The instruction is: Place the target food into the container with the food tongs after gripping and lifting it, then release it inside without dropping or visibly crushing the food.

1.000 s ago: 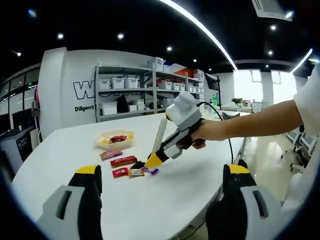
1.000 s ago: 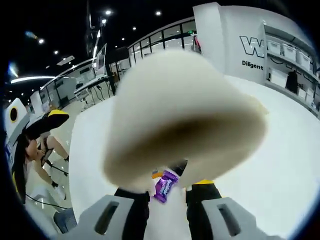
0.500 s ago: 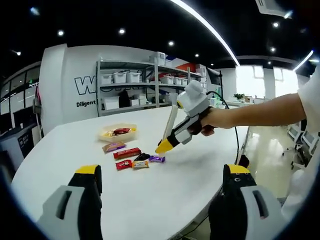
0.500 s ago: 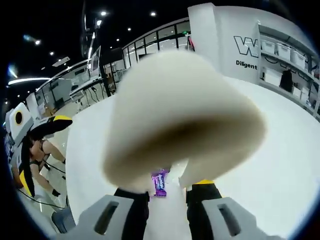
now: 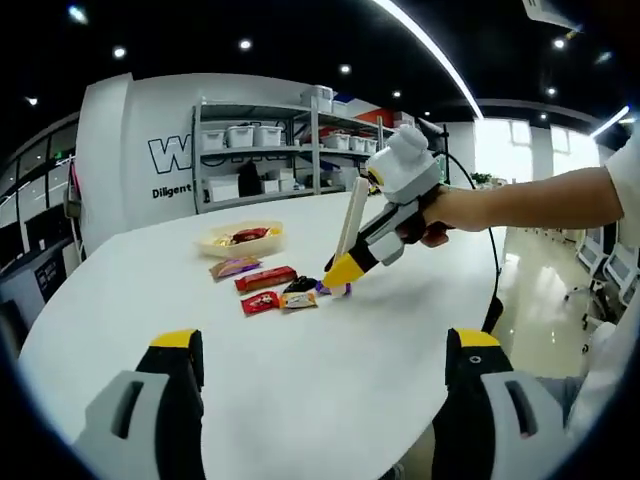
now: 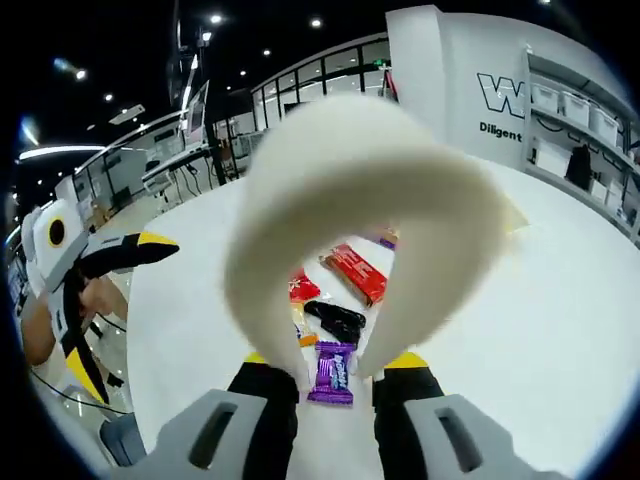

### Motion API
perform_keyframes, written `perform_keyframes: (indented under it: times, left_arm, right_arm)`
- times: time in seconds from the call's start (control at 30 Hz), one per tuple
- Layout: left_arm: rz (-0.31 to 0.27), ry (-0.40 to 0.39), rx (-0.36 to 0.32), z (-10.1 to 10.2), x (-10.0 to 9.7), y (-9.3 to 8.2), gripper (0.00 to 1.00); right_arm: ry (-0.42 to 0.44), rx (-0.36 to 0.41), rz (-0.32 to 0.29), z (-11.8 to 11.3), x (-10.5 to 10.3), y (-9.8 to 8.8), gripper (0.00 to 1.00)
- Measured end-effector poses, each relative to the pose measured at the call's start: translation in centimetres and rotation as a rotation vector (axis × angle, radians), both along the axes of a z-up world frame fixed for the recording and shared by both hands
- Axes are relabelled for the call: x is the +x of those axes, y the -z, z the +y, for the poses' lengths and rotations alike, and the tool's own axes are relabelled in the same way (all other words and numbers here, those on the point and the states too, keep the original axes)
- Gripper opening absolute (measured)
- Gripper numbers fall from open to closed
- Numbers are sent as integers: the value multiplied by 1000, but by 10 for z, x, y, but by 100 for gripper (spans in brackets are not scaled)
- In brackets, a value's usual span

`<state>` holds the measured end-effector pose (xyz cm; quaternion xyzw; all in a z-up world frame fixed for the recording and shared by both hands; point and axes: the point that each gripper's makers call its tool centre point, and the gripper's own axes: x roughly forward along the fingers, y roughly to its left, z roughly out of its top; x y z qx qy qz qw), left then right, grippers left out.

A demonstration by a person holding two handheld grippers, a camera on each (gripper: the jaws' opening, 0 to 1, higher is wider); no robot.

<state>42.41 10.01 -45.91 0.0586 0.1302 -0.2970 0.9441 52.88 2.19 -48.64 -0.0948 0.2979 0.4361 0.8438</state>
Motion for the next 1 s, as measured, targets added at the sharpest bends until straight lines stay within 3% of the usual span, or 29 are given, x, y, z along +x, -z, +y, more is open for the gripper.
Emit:
perform_keyframes:
  times: [0.13,0.2,0.27,0.37,0.47,0.67,0.73,0.77,0.9,1.0]
  left_arm:
    - [-35,26,-46,-4,7,4,99]
    - [-16,39,-66,-5,8,14,99]
    - [18,25,-16,-4,7,23,99]
    - [-67,29,40,-4,12,15,99]
    - [-12,23,-69,-2,18,11,99]
    - [-26,3,-102,12,31,20,99]
    - [-44,23,-154,9,29,8,99]
    - [-36,-3,-180,13,31,8,99]
    - [-44,3,-89,6,31,17,99]
    - [-55,7,-64,3,31,19,99]
  right_arm:
    - [-11,-15,-11,-1,-4,1,22]
    - [-16,-14,-15,-1,-3,1,22]
    - [-19,-15,-18,-1,-1,1,22]
    - [-23,-12,-22,0,2,1,23]
    - [-24,-11,-22,0,4,1,23]
    - [-17,0,-13,0,5,1,23]
    - [-18,-7,-22,-2,6,1,24]
    - [-12,3,-11,-4,7,1,23]
    - [-9,2,-14,-4,8,1,24]
    - [-9,-18,-32,-5,9,1,24]
